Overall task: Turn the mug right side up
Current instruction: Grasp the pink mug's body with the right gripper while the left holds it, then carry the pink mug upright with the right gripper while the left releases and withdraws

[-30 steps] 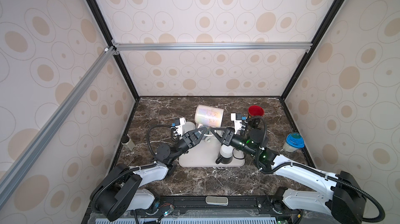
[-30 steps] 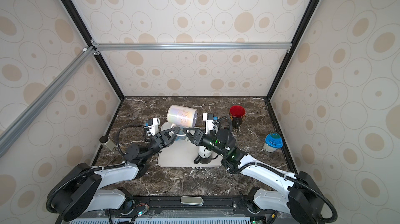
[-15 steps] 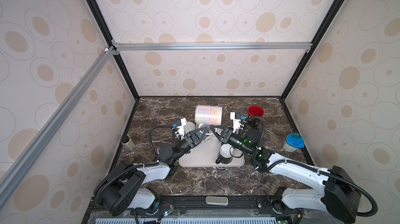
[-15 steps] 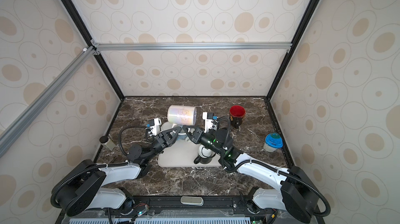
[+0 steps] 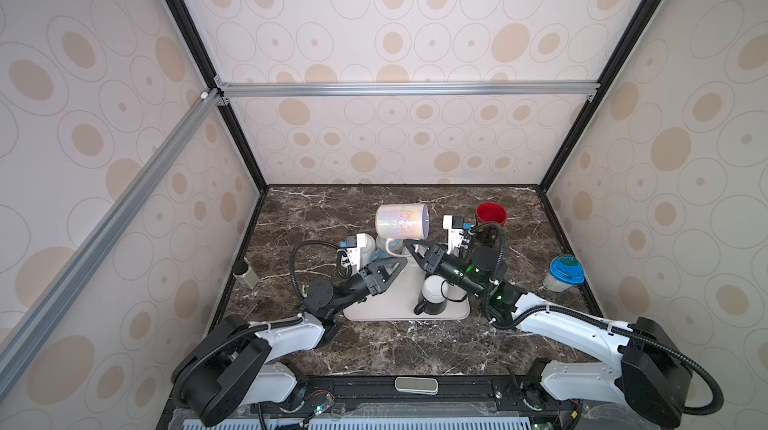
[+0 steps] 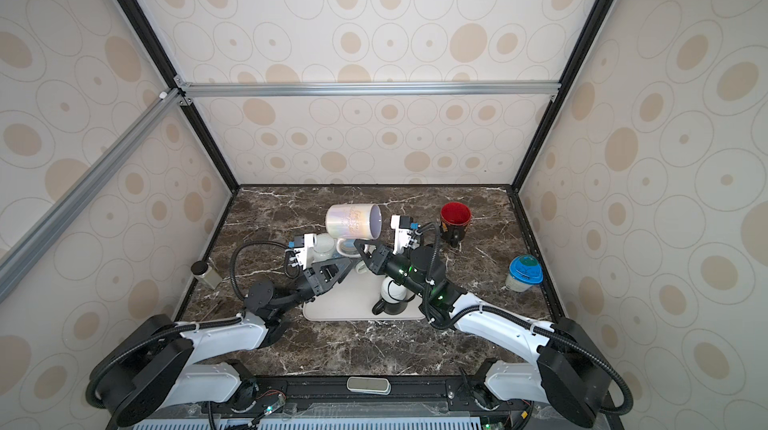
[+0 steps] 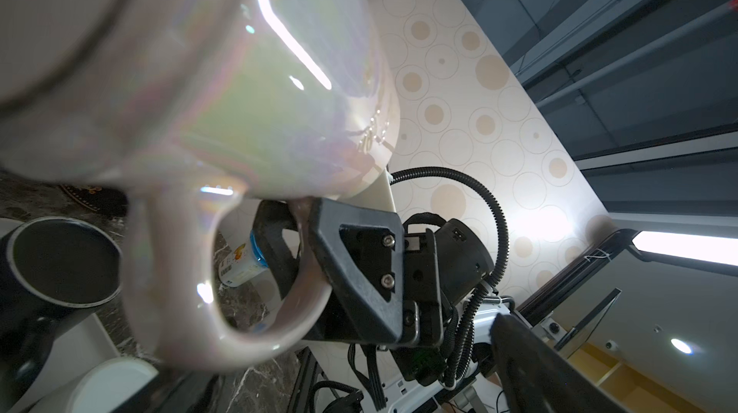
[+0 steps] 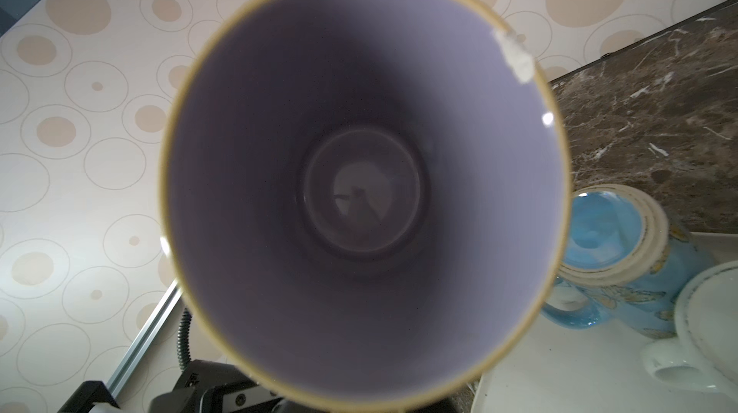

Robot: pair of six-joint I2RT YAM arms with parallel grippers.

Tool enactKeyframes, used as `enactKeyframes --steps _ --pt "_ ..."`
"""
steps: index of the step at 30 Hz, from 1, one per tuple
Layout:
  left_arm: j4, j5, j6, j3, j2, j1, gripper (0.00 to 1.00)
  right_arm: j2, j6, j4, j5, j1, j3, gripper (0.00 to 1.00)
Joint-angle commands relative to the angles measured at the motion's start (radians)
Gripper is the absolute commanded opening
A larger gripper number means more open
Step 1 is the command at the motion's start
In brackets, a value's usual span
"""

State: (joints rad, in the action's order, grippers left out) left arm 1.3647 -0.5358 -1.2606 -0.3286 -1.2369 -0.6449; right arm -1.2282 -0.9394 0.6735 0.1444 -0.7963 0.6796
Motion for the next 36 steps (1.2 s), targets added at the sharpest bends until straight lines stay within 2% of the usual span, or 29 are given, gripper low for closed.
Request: enactKeyframes --steps 1,4,6,10,13,16,20,25,28,31,36 --pt "-0.377 0.048 0.229 -0.028 0.16 0.012 1.0 0.072 0.049 0.103 -0.019 0.0 0.04 0.0" --pt "-0.747 0.203 0.418 -0.09 0.321 0.014 1.0 0.088 0.07 0.069 -0.02 0.006 0.038 0.0" --pt "-0.923 0.314 0.51 -0.123 0.402 0.013 1.0 0.098 0.08 0.043 -0.023 0.012 0.038 0.0" --pt "-1.115 0.474 0.615 -0.148 0.509 0.015 1.0 0.12 0.123 -0.079 -0.021 0.036 0.071 0.0" --pt "-1.216 0.485 0.656 -0.185 0.495 0.016 1.0 0.125 0.211 -0.302 -0.017 0.048 0.161 0.0" --pt "-1.198 0.381 0.696 -0.175 0.476 0.016 1.0 0.098 0.314 -0.544 -0.044 0.062 0.286 0.0" --pt "-1.138 0.328 0.697 -0.135 0.486 0.015 1.0 0.045 0.446 -0.787 -0.147 0.082 0.438 0.0" --pt "-1.149 0.339 0.708 -0.139 0.483 0.016 1.0 -0.018 0.57 -0.915 -0.347 0.106 0.55 0.0" --pt "-1.162 0.347 0.716 -0.142 0.468 0.017 0.99 -0.055 0.609 -0.949 -0.406 0.136 0.605 0.0" --pt "-1.162 0.343 0.712 -0.138 0.452 0.016 0.99 -0.11 0.657 -1.017 -0.445 0.173 0.688 0.0" --pt "-1.145 0.329 0.695 -0.119 0.436 0.015 0.98 -0.239 0.715 -1.129 -0.432 0.263 0.83 0.0"
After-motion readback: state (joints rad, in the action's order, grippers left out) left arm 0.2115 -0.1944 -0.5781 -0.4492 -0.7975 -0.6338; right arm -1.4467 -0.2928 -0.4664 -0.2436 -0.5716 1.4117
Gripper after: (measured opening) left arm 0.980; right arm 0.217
